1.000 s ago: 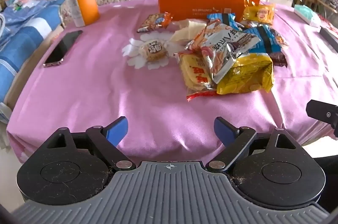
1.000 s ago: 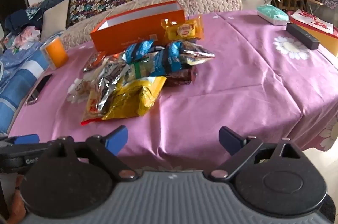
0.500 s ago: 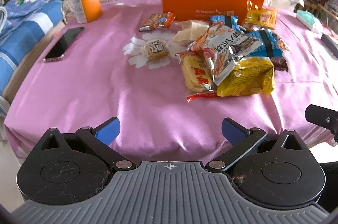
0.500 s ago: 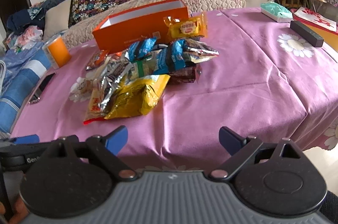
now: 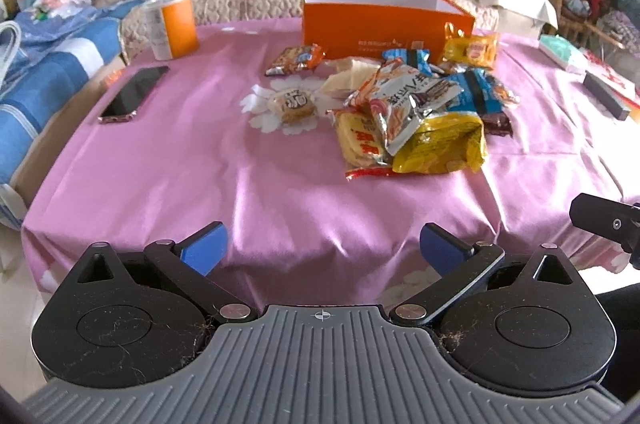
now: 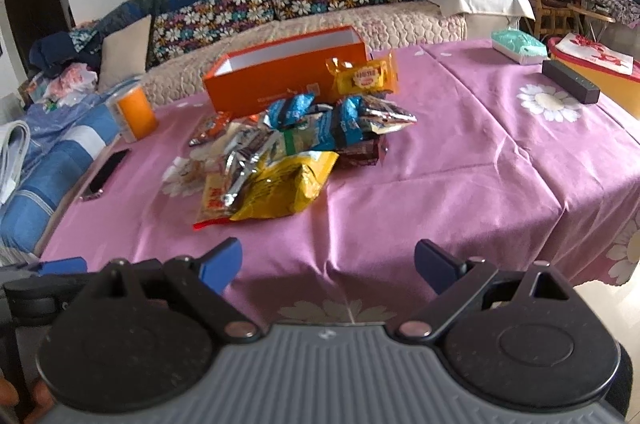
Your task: Organize snacks
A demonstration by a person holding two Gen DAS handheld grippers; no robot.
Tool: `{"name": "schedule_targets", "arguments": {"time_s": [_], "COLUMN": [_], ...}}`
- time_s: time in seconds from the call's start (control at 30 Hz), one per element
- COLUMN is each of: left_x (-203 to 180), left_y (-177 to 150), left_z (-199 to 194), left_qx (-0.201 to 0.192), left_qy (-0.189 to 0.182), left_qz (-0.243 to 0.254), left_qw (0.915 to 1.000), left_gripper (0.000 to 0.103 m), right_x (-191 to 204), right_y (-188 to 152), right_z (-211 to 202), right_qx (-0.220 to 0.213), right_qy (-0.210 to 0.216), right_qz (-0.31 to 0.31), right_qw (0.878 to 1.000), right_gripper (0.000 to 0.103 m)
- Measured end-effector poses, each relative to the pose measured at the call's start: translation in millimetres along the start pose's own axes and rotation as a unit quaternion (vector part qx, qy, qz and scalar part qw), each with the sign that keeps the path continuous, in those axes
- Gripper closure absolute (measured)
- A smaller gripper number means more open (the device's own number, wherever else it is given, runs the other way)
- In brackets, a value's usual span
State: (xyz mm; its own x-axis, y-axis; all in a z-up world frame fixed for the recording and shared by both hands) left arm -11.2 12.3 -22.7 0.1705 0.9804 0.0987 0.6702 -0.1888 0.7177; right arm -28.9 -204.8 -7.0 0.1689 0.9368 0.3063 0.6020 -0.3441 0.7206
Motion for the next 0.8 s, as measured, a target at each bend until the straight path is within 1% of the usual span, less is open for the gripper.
{"name": "schedule_targets", "arguments": {"time_s": [0.2,0.27,0.43,0.53,0.8], "left_x": [2.1,1.9,2.3,4.4,7.0], "left_y": [-9.2,-8.2,-4.3,-3.4,-3.9], "left_z": [-26.9,-35.5,-52.1,-55.6,-54.0], "left_qx": [-0.024,-0.036,-0.064,-0.068,-0.063], "left_qy": [-0.009,-0.017,-0.015,-0.014,-0.013], "left_qz": [-0.009,-0.013,-0.013,-0.015,-0.019], "left_qw": [0.9996,0.9991,0.9978,0.9975,0.9977], "left_gripper": [0.012,0.012,0.012,0.012,0.012], "right_x": [4.6,6.3,8.2,7.6,7.7], "right_y": [-12.6,-11.4,-3.6,-0.8,-3.5], "right_z": [-28.7,-39.2,-60.1,-64.0,-62.9], "right_qx": [-0.022,-0.035,-0.07,-0.076,-0.072], "right_qy": [0.011,0.015,0.017,0.019,0.021], "right_qz": [-0.011,-0.014,-0.018,-0.015,-0.017], "right_qw": [1.0,0.999,0.997,0.997,0.997], "right_gripper": [0.008,0.008,0.008,0.008,0.008]}}
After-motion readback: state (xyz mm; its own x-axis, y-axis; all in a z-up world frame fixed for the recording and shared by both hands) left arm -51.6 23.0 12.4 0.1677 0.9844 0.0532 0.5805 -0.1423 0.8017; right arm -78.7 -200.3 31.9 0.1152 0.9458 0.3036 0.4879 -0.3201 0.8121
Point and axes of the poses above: each gripper's, at about its wrist camera, not at the fingertips, and z roughly the way its jaws point, x to its left, y to its top, the point moved 5 cm from there along z, roughly the way its jaws point, and after that the axes turned 9 degrees about z, right-handed, at the moved point
